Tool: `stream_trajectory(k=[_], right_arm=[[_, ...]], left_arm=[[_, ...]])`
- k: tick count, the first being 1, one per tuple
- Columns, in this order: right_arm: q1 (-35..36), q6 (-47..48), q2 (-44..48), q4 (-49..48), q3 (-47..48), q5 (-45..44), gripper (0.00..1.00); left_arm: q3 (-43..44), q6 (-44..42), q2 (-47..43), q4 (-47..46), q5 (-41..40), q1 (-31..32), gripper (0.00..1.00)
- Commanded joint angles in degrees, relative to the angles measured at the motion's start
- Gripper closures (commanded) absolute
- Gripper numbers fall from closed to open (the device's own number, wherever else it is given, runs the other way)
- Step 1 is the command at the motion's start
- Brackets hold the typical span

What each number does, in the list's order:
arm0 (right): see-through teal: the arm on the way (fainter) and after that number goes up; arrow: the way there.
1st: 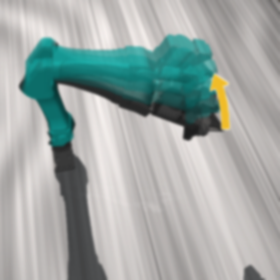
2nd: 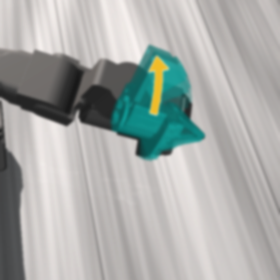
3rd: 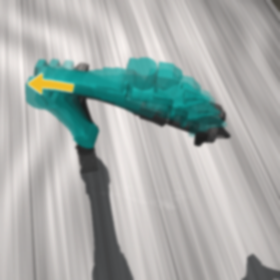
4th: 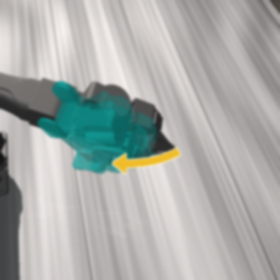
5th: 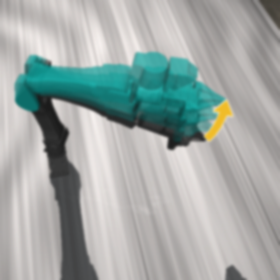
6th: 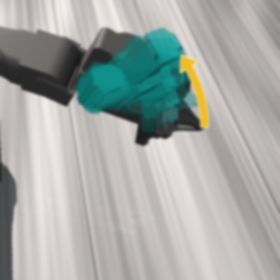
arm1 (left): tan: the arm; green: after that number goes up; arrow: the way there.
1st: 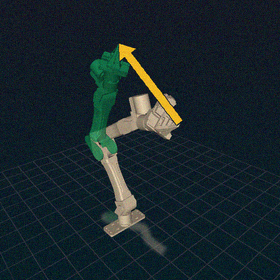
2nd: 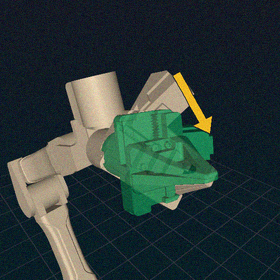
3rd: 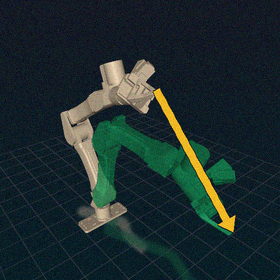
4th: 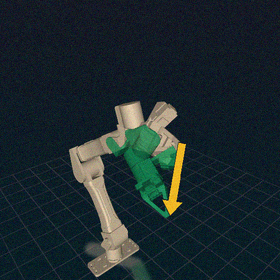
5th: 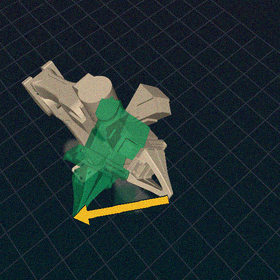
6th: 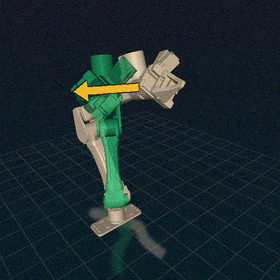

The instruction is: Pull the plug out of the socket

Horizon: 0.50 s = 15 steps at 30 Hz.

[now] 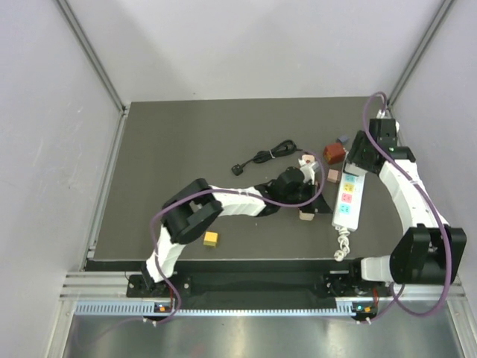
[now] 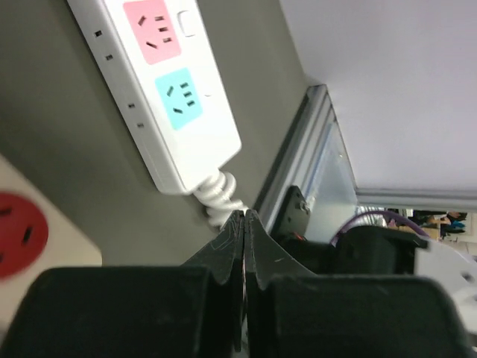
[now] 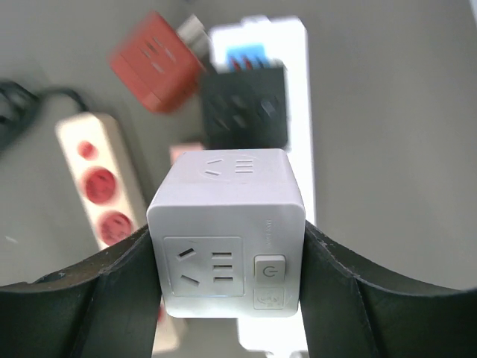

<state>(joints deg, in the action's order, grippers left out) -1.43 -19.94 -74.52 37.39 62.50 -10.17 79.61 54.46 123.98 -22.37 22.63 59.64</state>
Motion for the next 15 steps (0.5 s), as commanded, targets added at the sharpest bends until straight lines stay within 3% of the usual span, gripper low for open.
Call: stream_trajectory(k=[1,8,15], right_arm=[[-0.6,-2.1,-3.1,-9.3,8.2,3.9,1.00],[1.3,-5.5,-15.7,-21.4,14.7,13.2,1.00],[7.1,-5.1,-24.5,-35.6,16.4,6.0,1.00]], left_arm=[[-6.3,-3.2,-10.3,-1.9,-0.2,-1.5,1.00],[-18.9,-6.0,-21.7,-0.6,1.5,-3.1,1.00],[-25.7,-11.2,-32.1,8.7,-3.4,-3.2,1.00]])
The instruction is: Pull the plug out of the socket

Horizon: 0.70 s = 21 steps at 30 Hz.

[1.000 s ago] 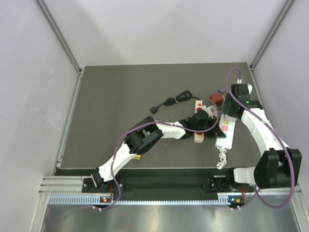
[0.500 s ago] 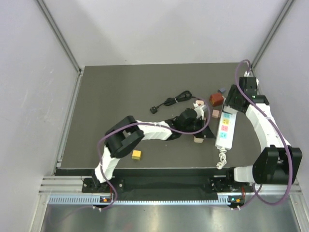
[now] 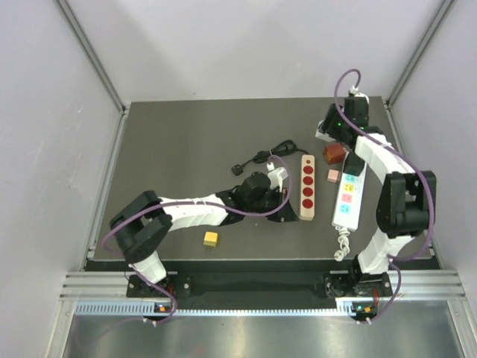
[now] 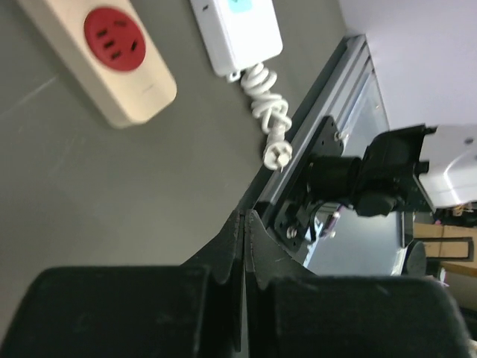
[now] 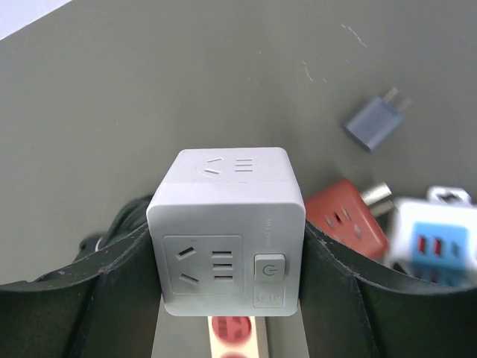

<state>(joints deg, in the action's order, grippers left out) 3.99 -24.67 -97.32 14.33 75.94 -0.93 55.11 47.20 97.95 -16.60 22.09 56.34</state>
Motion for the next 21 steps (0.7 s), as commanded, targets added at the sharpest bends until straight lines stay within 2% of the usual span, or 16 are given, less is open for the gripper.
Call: stream_trajectory(k=[1,7,11,13,15,18,21], right_arm=[[2.1,0.1,-2.8,-14.0,3.0,-5.6,1.00],[6.2,2.8,-10.4,-29.0,1.0,-15.7,1.00],[7.8,1.9,-16.1,-30.2,3.0,-21.1,0.98],[8.2,1.8,-18.2,-28.5,5.7,-24.8,0.98],[8.5,1.8,-20.0,-25.6,7.9,-24.6,1.00],[10.0,4.3,-17.2,-29.5,4.7,-26.3,1.00],[11.8,7.2,-14.0,-29.0,4.0,-28.4,1.00]], left_arm=[[-2.1,-4.6,-7.0,3.9,-3.3,0.1,1.00],[-5.7,-4.5,-12.4,6.0,-5.3,-0.1,1.00],[-6.9,-4.2,-14.4,6.8,-5.9,-0.1,1.00],[-7.6,-4.3,-15.2,7.0,-6.4,-0.2,1.00],[-7.7,-4.6,-16.2,7.7,-6.9,-0.3,1.00],[-7.8,-5.1,-17.7,9.7,-8.2,-0.6,1.00],[-8.6,-5.5,-19.6,10.2,-9.6,-1.2,1.00]])
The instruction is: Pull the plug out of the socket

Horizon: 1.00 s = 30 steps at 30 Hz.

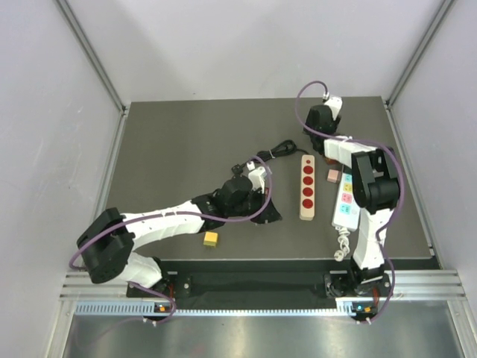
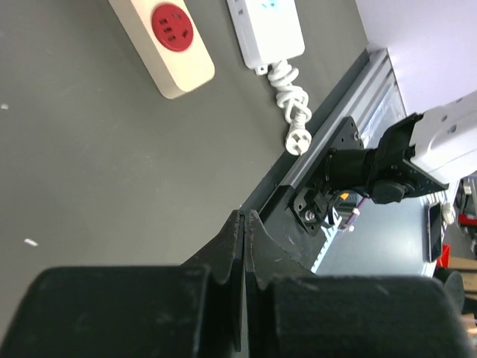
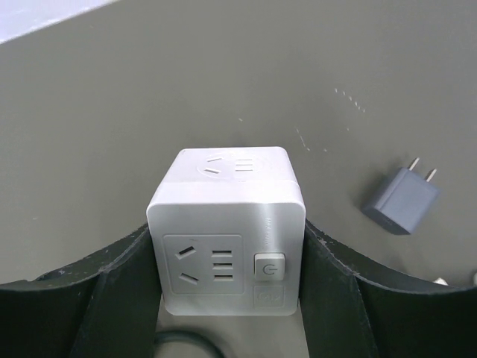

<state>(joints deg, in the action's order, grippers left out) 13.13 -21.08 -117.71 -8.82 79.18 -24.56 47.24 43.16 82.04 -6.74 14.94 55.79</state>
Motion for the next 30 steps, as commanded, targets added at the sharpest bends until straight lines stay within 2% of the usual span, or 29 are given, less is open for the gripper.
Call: stream_trajectory(k=[1,3,5,7,8,10,12,13,14,15,16,17,18,19,21,25,30], right_arm=[[3.4,5.0,8.9,-5.8,0.6,-5.0,1.00],[6.6,9.3,11.9,-7.4,-1.3,-4.2,1.00],[9.4,10.3,15.7,-4.9,-2.1,-0.7,1.00],[11.9,8.8,20.3,-3.7,-4.8,3.4,1.00],[12.8,6.3,22.1,-4.5,-9.7,5.5,1.00],[16.7,3.6,27.6,-10.5,-16.1,9.4,1.00],[21.4,1.4,31.2,-17.3,-27.0,4.5,1.00],[27.2,1.4,33.7,-24.1,-30.4,2.2,1.00],[30.3,2.2,34.1,-26.1,-34.8,-0.6,1.00],[33.5,2.4,34.1,-27.4,-36.1,-7.5,1.00],[39.1,2.7,32.8,-28.9,-37.1,-10.6,1.00],[41.7,3.7,31.7,-31.8,-38.1,-13.4,1.00],[44.1,4.4,30.4,-32.7,-38.1,-19.3,1.00],[48.3,4.7,28.2,-33.0,-37.9,-22.1,1.00],[51.8,6.7,26.1,-36.5,-37.5,-26.7,1.00],[58.7,9.1,20.5,-39.2,-35.8,-30.0,1.00],[63.4,8.6,17.5,-39.3,-34.1,-29.9,1.00]], left_arm=[[-0.9,-1.3,-4.8,0.6,-2.9,-1.0,1.00],[-1.1,-0.9,-6.3,2.6,-6.4,-1.4,1.00],[-1.7,-0.3,-9.5,5.2,-9.9,-2.5,1.00],[-3.5,0.5,-13.9,6.2,-14.3,-4.4,1.00],[-4.0,1.0,-15.5,8.7,-16.6,-5.2,1.00],[-5.5,1.8,-20.7,10.9,-21.0,-8.0,1.00],[-6.6,2.1,-24.3,14.3,-24.9,-10.8,1.00],[-6.8,2.0,-27.7,15.4,-26.0,-11.6,1.00],[-6.8,1.8,-29.3,16.6,-27.1,-12.1,1.00],[-6.5,1.5,-30.6,19.3,-28.2,-12.5,1.00],[-6.1,1.3,-33.0,20.4,-30.0,-13.3,1.00],[-5.6,1.1,-34.0,22.3,-30.6,-13.8,1.00],[-4.7,1.0,-34.7,24.6,-31.2,-14.3,1.00],[-4.3,1.0,-36.0,25.9,-31.6,-14.5,1.00],[-3.7,1.1,-37.3,27.2,-32.2,-14.7,1.00],[-3.4,2.2,-39.2,31.4,-32.7,-14.7,1.00],[-3.7,2.7,-41.9,33.9,-32.9,-14.7,1.00]])
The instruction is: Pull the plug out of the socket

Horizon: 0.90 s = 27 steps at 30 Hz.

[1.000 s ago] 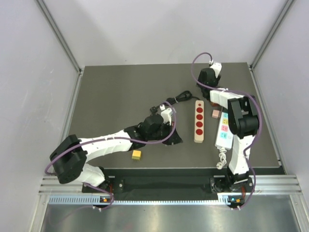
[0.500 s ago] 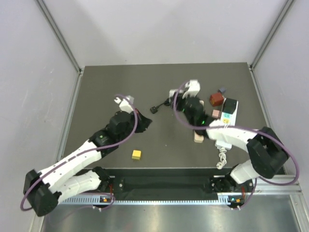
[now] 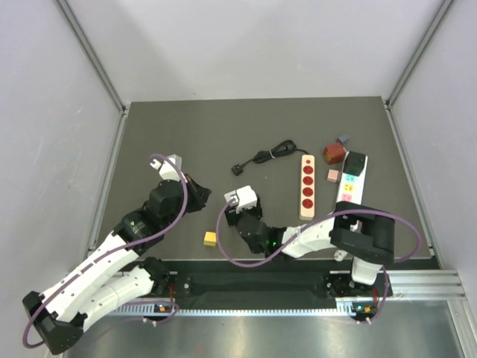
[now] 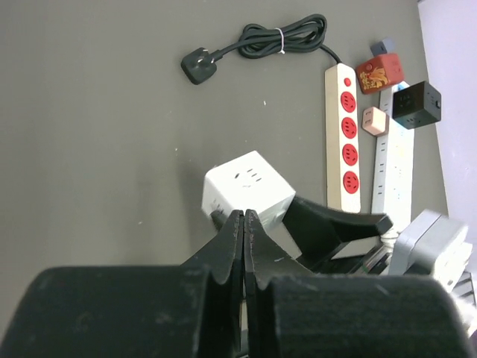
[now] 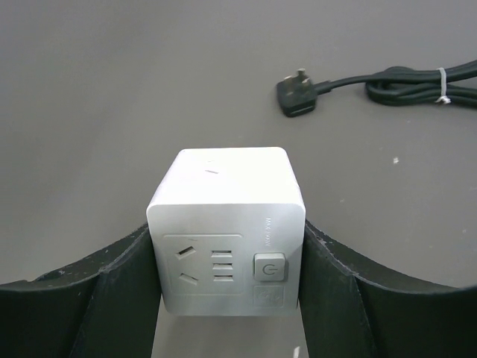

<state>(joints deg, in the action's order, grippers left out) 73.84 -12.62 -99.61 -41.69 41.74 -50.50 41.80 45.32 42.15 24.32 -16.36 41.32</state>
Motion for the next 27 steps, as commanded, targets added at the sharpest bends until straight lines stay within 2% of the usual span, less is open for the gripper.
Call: stream_trajectory(k=[1,7,14,17,22,24,27], right_arm=[[4.1,-0.6,-1.4,-5.7,3.4,-4.1,1.00],[7.6,-4.0,-4.1,-5.1,3.2,-3.9,1.00],[7.6,-9.3,-7.2,-1.9,3.2,-2.9,0.99],[7.6,-9.9,-8.2,-1.8,3.4,-1.6,0.96],[9.4,-10.3,-9.3,1.2,5.5,-1.1,0.94],[10.1,-11.3,-9.4,3.2,6.1,-1.3,0.92],[10.7,-13.5,-8.7,4.7,6.2,-0.7,0.78]], left_arm=[[1.7,0.6,-2.9,3.3,-1.8,-0.3,1.00],[1.2,1.3,-4.9,4.4,-1.8,-0.3,1.00],[0.0,2.5,-6.0,4.1,-1.5,-0.3,1.00],[-0.4,2.8,-6.5,3.9,-1.5,-0.3,1.00],[-0.7,3.2,-6.7,3.7,-1.3,-0.3,1.00],[-0.8,3.3,-7.2,3.7,-1.5,-0.3,1.00],[-1.1,3.4,-7.6,3.7,-1.5,-0.3,1.00]])
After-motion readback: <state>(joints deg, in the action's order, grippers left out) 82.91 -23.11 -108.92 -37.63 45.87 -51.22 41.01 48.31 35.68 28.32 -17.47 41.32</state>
